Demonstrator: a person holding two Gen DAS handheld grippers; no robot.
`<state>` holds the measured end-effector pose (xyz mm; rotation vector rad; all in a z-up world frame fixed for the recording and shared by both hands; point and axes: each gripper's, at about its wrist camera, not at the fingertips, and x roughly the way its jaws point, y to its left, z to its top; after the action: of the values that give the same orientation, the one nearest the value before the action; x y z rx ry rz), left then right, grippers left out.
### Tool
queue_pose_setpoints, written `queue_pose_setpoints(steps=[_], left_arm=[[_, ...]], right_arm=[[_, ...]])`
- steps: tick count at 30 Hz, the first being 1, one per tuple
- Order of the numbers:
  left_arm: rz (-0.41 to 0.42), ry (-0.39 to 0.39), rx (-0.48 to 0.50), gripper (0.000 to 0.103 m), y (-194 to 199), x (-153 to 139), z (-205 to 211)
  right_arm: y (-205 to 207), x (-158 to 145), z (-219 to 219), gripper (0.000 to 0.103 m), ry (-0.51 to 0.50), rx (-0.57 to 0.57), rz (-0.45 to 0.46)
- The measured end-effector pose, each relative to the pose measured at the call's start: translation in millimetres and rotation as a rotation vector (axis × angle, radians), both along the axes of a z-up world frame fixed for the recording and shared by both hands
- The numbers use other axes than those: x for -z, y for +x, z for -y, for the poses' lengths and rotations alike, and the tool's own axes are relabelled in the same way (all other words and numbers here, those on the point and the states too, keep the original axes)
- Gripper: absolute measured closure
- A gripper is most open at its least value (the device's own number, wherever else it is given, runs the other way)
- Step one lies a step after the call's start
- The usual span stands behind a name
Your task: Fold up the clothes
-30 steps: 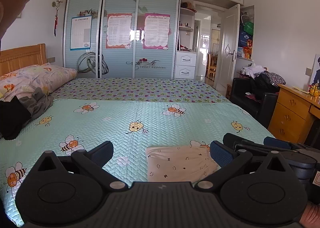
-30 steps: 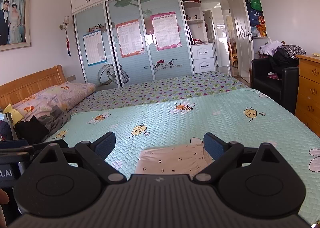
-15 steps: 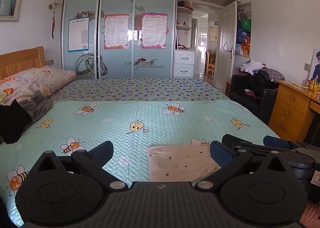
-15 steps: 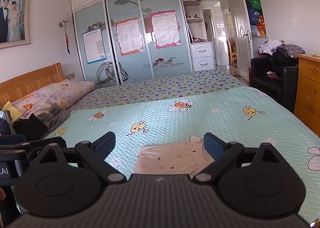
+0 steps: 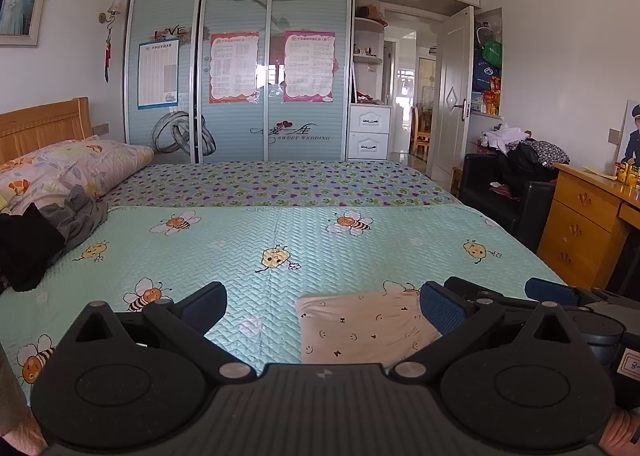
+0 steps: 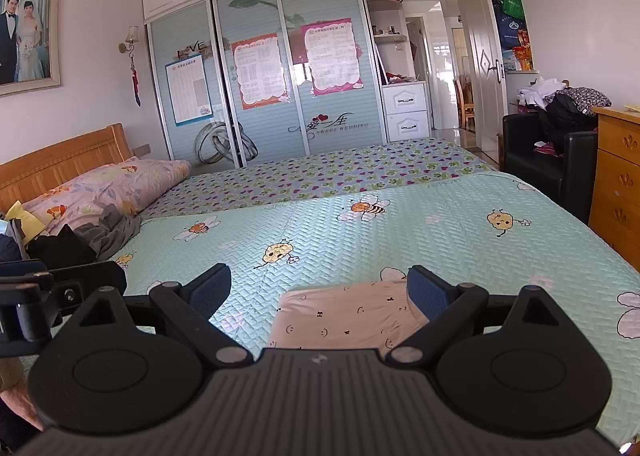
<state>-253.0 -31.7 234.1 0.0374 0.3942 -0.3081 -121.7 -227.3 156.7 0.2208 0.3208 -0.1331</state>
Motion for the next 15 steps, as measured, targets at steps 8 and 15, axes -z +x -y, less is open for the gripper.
queue_pose_setpoints(steps=[8, 15], left_arm=[[0.018, 0.017, 0.009, 0.001, -2.0, -4.2, 1.8], [0.027, 0.026, 0.015, 0.001, -2.7, -8.5, 2.1]], right_arm=[[-1.8, -0.4, 0.3, 0.008, 0.002, 0.0, 0.004], [-2.2, -0.7, 2.5, 0.008, 0.005, -0.002, 0.007]])
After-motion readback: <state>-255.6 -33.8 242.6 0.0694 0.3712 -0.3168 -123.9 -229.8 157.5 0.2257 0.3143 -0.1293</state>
